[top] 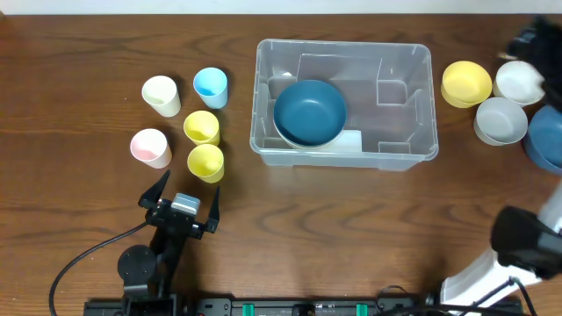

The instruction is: Pack container

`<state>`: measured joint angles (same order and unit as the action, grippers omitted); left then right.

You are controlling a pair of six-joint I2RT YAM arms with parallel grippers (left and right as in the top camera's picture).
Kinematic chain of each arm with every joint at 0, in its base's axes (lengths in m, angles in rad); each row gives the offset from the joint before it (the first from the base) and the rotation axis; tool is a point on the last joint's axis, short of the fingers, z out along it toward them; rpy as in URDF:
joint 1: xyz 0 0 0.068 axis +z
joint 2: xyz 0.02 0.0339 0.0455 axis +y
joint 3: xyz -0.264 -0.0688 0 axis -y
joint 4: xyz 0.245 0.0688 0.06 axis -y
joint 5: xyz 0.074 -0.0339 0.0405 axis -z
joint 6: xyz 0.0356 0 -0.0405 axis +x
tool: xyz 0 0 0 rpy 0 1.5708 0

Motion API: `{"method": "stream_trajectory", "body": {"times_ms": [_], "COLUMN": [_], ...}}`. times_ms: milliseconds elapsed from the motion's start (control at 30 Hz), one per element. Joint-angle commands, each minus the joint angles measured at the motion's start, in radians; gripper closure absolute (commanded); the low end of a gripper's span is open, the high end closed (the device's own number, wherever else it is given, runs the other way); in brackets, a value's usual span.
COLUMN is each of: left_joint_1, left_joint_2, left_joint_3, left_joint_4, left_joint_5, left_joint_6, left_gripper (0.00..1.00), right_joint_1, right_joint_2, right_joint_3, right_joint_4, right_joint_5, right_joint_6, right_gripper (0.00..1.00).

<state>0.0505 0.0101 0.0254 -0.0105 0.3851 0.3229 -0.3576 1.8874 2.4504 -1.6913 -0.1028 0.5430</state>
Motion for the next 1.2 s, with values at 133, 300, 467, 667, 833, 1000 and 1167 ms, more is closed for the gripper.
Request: {"method": "stream_trajectory", "body": {"times_ms": [133,300,467,667,833,1000,1167], "left_joint_1": [0.005,0.005,0.005,0.005,0.005,0.005,0.005], "left_joint_2": [-0.006,-0.006,-0.006,-0.006,-0.006,-0.006,-0.006], "left_joint_3": [-0.021,-0.021,-0.021,-0.021,-0.021,-0.021,-0.021], "left_joint_4": [-0.031,-0.031,-0.031,-0.031,-0.031,-0.031,-0.031], "left_joint_5": [0.006,0.006,0.006,0.006,0.006,0.006,0.006], "left_joint_6": [0.016,0.016,0.016,0.016,0.016,0.016,0.016], "left_gripper": [0.02,0.02,0.02,0.02,0.02,0.02,0.02], "right_joint_1": [-0.212,-0.301,-0.367,-0.417,-0.444,-0.458,-0.462], "right_joint_2": [-0.037,-0.036,-0.036,-0.036,-0.036,-0.036,-0.036], "right_joint_3": [-0.151,-0.343,-0.52,-0.62,-0.696,-0.806,-0.906], "right_joint_4": [-0.006,0.079,0.2,0.322,0.417,0.548,0.711], "right_joint_5": [0.08,0.132,0.114,0.114,0.145,0.148,0.151], "right_joint_6": [-0.018,0.006,0.045,0.119,0.174,0.205,0.204], "right_gripper": [0.01,0.01,0.01,0.01,0.01,0.01,0.01]}}
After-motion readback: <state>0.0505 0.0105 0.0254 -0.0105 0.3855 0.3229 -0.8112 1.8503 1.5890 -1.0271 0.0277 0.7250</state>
